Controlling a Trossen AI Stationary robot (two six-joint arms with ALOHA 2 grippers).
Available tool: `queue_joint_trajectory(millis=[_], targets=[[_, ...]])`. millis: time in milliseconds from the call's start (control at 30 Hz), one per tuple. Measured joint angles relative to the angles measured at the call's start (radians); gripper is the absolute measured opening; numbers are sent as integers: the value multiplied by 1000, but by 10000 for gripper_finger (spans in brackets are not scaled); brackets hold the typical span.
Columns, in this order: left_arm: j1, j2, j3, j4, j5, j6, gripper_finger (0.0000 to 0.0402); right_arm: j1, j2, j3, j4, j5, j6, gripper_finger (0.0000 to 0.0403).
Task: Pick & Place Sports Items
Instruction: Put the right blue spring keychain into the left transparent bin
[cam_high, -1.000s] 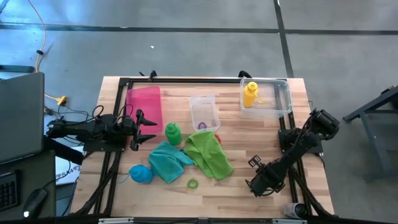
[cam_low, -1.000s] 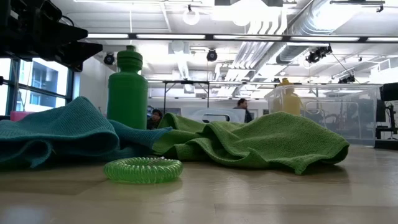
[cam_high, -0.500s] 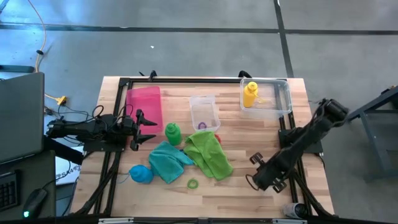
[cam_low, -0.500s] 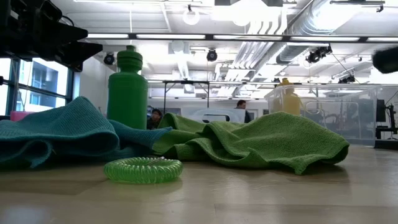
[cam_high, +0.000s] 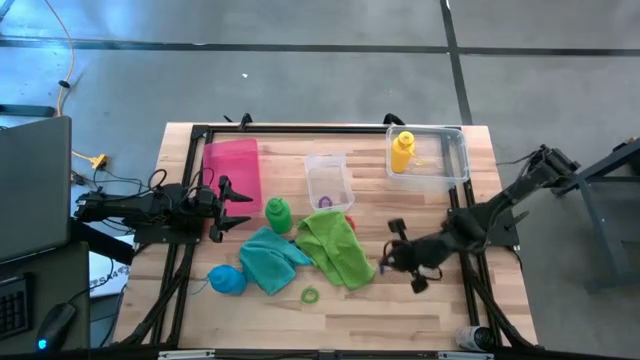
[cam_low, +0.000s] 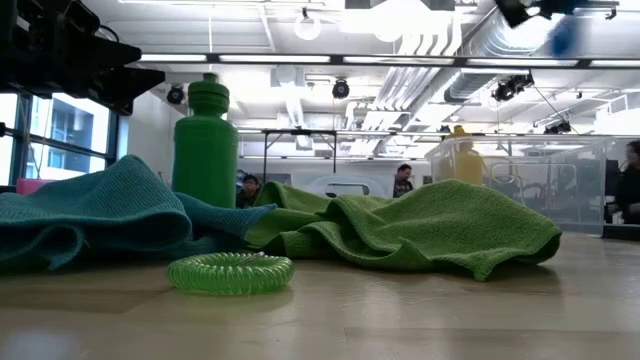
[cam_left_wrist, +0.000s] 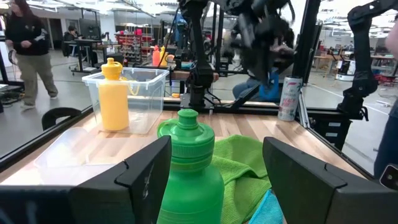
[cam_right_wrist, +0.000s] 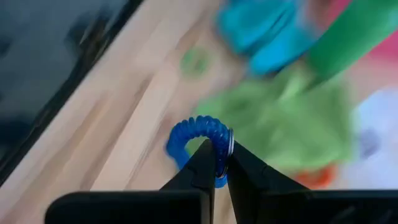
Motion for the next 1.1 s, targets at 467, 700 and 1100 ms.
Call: queue_joint_trajectory(millis=[467,700,1100], targets=[[0,0,0,0,0,0,249,-294,9,0,494,39,-141,15],[0,0,0,1,0,0,249,-446,83,1,602,-17,-137,15],[0,0,0,1,0,0,249,-615,224,0,675,-36,1,15]])
